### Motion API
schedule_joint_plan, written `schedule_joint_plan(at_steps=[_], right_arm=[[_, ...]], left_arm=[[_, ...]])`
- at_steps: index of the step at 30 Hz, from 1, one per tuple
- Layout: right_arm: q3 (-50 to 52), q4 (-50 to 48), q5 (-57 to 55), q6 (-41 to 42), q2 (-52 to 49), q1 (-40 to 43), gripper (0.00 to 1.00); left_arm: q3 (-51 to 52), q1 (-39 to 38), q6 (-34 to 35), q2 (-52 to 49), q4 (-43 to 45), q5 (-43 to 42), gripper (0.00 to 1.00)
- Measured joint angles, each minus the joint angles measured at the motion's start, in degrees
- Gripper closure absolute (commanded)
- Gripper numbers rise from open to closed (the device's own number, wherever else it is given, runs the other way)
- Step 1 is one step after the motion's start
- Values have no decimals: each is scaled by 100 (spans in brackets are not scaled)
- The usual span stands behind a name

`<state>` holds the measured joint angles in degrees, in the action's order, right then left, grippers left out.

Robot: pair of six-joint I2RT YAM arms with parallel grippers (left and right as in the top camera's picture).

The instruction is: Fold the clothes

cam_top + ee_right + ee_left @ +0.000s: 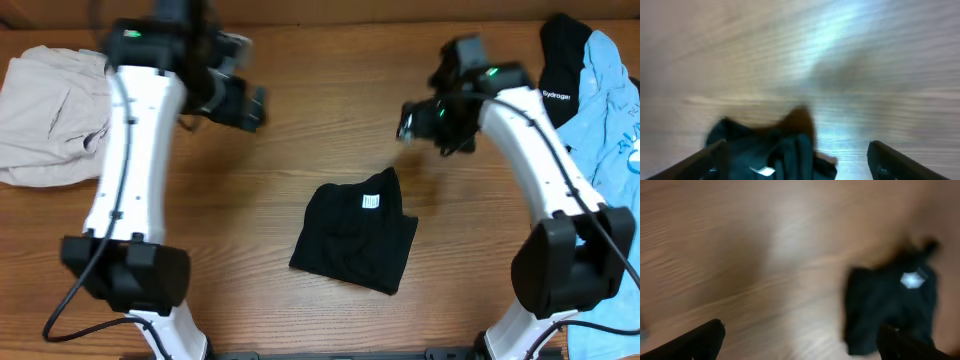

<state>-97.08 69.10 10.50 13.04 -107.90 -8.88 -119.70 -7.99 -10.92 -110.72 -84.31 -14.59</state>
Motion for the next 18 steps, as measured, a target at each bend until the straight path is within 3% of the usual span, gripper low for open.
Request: schedule_joint_plan(at_steps=[4,12,14,18], right_arm=[[-765,293,-87,-61,4,527,7],[-785,577,-166,-70,4,1270,7],[-785,590,-175,-72,4,1281,6],[-785,588,-175,-83,4,1252,6]], left_arm=[[1056,-1423,-901,-13,343,-511,0],[2758,-2957,-1176,-48,984,-533,0],[3156,-3093,-1019,-52,1276,-361,0],[3866,-3084,125,-57,1888,636,0]])
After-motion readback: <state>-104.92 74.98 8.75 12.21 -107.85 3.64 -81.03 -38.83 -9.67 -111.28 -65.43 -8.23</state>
